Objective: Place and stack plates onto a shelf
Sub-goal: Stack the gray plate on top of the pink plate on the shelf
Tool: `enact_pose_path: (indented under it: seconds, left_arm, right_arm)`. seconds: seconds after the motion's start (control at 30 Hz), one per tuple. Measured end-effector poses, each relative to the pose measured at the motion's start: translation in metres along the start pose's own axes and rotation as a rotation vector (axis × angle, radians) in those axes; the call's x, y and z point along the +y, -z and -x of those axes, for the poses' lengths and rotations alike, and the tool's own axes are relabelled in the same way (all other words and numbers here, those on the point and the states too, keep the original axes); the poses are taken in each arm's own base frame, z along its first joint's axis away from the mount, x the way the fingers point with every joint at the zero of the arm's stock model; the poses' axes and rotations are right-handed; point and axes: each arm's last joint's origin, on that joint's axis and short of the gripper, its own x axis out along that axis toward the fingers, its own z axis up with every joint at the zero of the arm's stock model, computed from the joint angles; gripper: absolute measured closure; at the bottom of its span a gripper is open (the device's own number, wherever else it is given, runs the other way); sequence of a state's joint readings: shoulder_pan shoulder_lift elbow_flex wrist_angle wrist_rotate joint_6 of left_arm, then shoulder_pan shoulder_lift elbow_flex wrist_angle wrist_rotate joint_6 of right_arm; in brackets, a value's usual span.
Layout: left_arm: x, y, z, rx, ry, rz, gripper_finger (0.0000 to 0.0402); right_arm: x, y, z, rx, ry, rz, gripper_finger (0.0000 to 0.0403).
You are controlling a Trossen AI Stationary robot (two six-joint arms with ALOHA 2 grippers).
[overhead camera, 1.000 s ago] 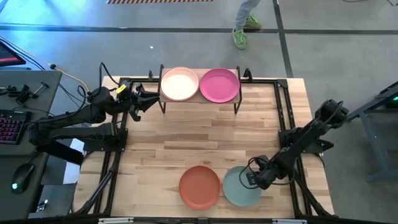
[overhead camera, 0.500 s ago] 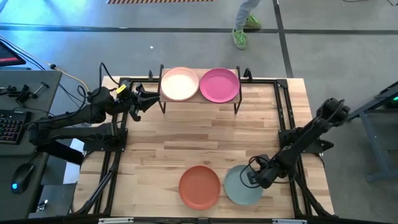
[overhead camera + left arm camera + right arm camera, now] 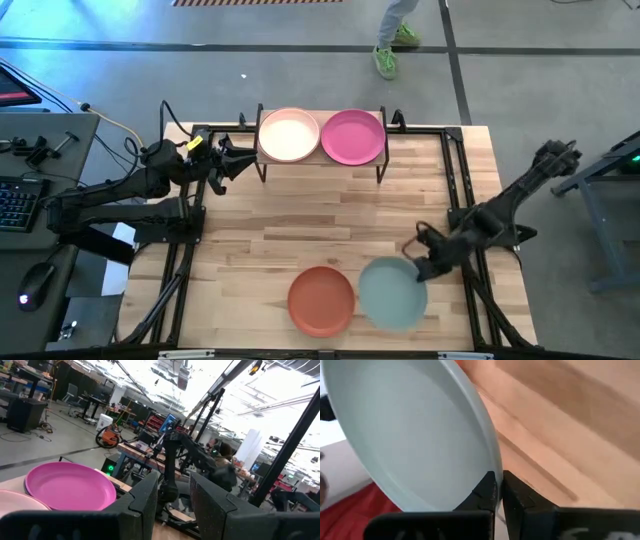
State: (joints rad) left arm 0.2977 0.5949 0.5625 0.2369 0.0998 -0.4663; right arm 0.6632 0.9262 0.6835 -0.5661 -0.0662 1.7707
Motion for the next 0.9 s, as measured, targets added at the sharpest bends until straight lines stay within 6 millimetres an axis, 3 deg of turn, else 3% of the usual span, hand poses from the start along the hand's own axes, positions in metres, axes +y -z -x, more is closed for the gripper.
enact_pose_path:
  seconds: [0.17,0.33,0.5,0.67,0.9]
  left_arm:
    - [0.0,0.0,0.0,-0.001,-0.002,0.03,0.0298]
    - [0.0,0.0,0.0,-0.009,-0.015,0.03,0.0298]
    - [0.001,0.0,0.0,-0.013,-0.022,0.031,0.0298]
    - [0.001,0.0,0.0,-0.013,-0.022,0.048,0.0298]
    - [0.001,0.0,0.0,-0.013,-0.022,0.057,0.0298]
  right_arm:
    - [0.022,-0.036,0.035,-0.174,0.026,0.07,0.0403]
    - [0.064,-0.084,0.09,-0.474,-0.005,0.215,0.0403]
    - [0.091,-0.136,0.142,-0.669,0.143,0.281,0.0403]
    - [0.097,-0.198,0.173,-0.719,0.257,0.255,0.0403]
    - [0.079,-0.278,0.203,-0.624,0.401,0.155,0.0403]
